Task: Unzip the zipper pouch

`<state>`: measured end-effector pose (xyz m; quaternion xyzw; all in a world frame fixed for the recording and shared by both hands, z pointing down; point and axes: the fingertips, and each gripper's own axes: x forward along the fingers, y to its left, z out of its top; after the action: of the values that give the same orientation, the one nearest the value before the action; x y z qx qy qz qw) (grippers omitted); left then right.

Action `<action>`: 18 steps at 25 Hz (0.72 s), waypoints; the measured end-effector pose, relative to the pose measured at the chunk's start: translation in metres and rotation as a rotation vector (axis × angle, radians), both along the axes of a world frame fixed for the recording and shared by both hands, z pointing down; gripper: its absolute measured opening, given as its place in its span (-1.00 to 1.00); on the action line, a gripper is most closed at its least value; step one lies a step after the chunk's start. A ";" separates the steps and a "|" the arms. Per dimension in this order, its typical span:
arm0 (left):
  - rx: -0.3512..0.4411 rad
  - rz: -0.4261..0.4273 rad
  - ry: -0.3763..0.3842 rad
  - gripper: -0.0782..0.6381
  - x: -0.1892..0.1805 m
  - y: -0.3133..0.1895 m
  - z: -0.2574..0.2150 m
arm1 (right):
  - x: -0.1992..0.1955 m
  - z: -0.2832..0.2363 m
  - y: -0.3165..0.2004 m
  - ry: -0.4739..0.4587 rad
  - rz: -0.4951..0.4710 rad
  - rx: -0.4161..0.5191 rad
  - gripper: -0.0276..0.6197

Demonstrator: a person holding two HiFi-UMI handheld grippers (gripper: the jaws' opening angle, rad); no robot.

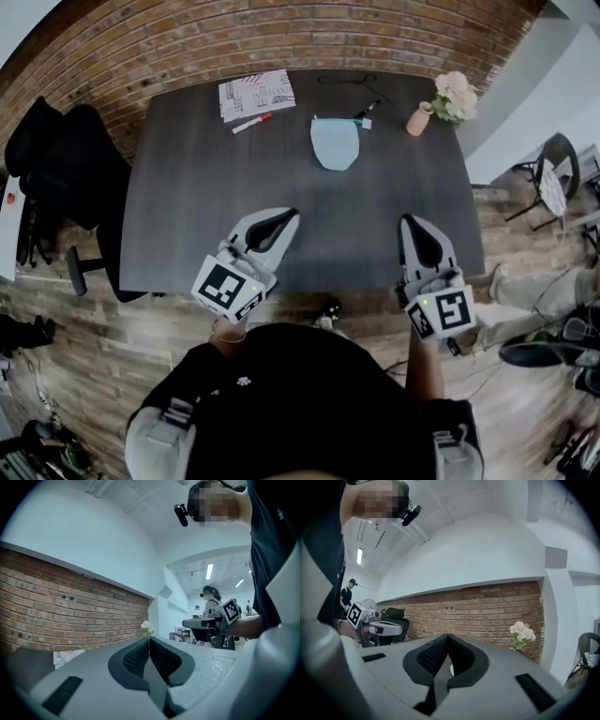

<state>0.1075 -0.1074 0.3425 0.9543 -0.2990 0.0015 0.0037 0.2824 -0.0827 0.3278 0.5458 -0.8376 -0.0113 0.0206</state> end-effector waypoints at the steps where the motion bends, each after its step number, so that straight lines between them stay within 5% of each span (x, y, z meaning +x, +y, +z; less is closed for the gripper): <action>1: 0.000 -0.016 -0.002 -0.76 0.002 -0.003 0.001 | 0.004 0.000 -0.006 0.012 -0.017 -0.002 -0.91; 9: -0.035 -0.136 0.024 -0.76 0.010 -0.016 0.005 | 0.020 0.006 -0.046 0.047 -0.129 -0.020 -0.91; 18: -0.044 -0.240 -0.027 -0.76 -0.013 -0.028 0.018 | 0.017 0.020 -0.089 0.034 -0.178 -0.042 -0.91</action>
<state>0.0943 -0.1354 0.3605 0.9112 -0.4109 0.0207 0.0209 0.2994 -0.1721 0.3480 0.4682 -0.8825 -0.0046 0.0452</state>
